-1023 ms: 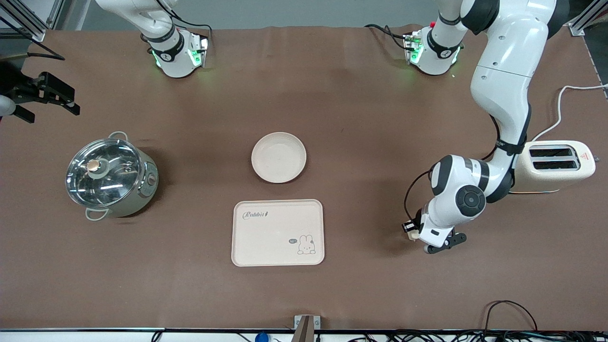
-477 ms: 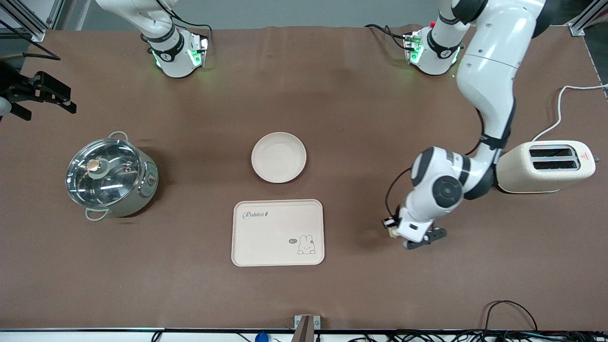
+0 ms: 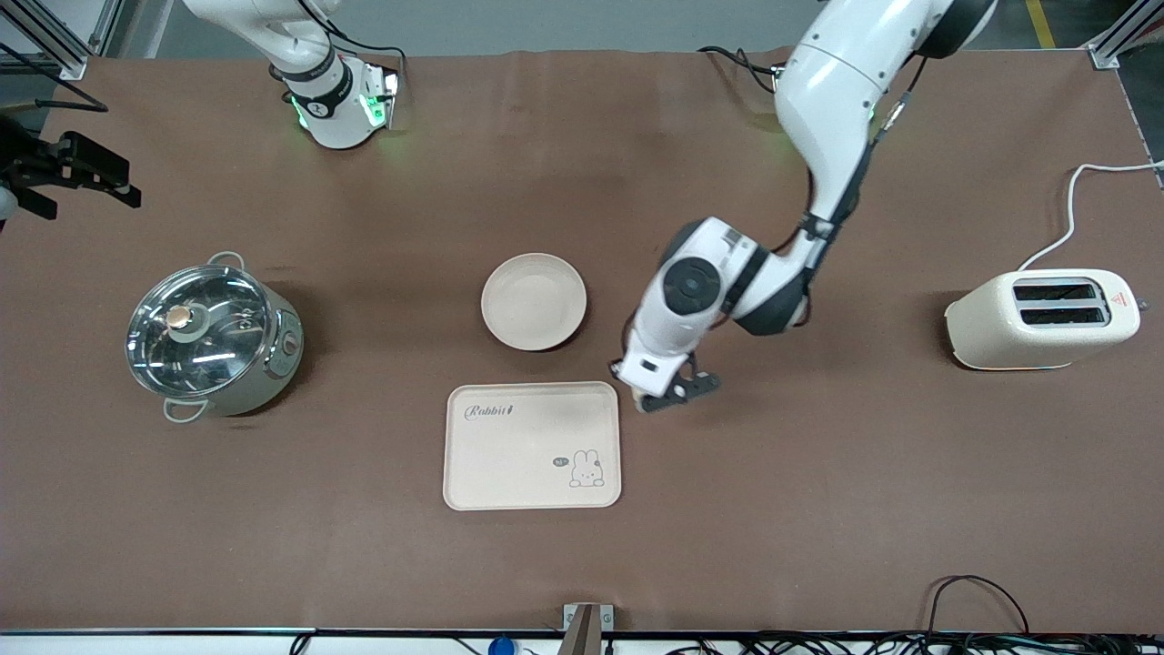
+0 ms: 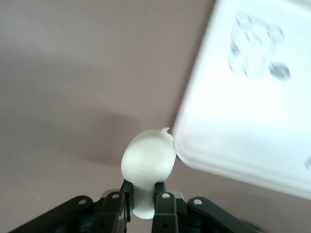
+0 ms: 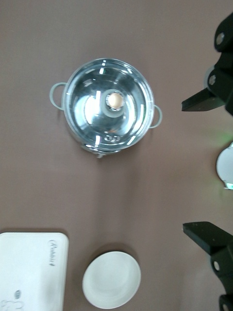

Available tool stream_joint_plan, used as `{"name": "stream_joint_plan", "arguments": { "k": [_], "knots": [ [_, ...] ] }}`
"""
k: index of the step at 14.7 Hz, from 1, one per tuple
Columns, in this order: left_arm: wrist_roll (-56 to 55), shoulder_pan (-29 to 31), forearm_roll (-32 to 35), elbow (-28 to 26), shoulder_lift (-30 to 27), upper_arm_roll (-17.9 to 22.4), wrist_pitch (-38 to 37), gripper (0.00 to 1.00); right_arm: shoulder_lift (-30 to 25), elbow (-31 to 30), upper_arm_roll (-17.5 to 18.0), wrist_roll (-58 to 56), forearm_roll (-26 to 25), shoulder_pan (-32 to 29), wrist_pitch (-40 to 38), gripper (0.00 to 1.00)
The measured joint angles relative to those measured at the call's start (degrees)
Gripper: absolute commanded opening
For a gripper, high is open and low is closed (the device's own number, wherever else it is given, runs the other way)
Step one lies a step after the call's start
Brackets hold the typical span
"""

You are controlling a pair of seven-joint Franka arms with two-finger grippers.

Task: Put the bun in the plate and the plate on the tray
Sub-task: 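Carry the bun with the left gripper over the white plate, then release the bun onto the plate while the right gripper approaches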

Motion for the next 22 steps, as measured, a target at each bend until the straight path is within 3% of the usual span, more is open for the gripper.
{"name": "stream_joint_plan", "arguments": {
  "k": [5, 10, 12, 13, 14, 19, 22],
  "knots": [
    [-9.1, -6.9, 0.0, -0.1, 0.4, 0.0, -0.3, 0.20, 0.8, -4.8, 0.3, 0.0, 0.3, -0.2, 0.3, 1.00],
    [-17.8, -13.0, 0.0, -0.2, 1.7, 0.0, 1.0, 0.21, 2.7, -13.8, 1.0, 1.7, 2.9, 4.2, 12.6, 1.00],
    [-21.7, -15.2, 0.0, -0.1, 3.0, 0.0, 3.7, 0.34, 3.1, -18.9, 1.2, 3.8, 4.2, 7.2, 19.6, 1.00],
    [-23.0, -16.1, 0.0, -0.1, 3.7, 0.0, 5.0, 0.55, 3.6, -21.2, 1.3, 4.3, 5.4, 8.2, 22.3, 1.00],
    [-23.8, -16.7, 0.0, -0.1, 4.3, 0.0, 6.0, 0.97, 4.3, -22.8, 1.3, 4.5, 6.7, 8.7, 24.0, 1.00],
    [-24.1, -16.1, 0.0, 2.7, 4.6, 0.7, 6.9, 1.00, 8.1, -24.0, 1.3, 4.6, 10.6, 10.9, 29.7, 1.00],
    [-24.0, -13.7, 0.0, 6.1, 1.8, 1.4, 1.9, 1.00, 11.1, -24.2, 1.4, 4.6, 14.1, 12.8, 33.4, 1.00]
  ]
}}
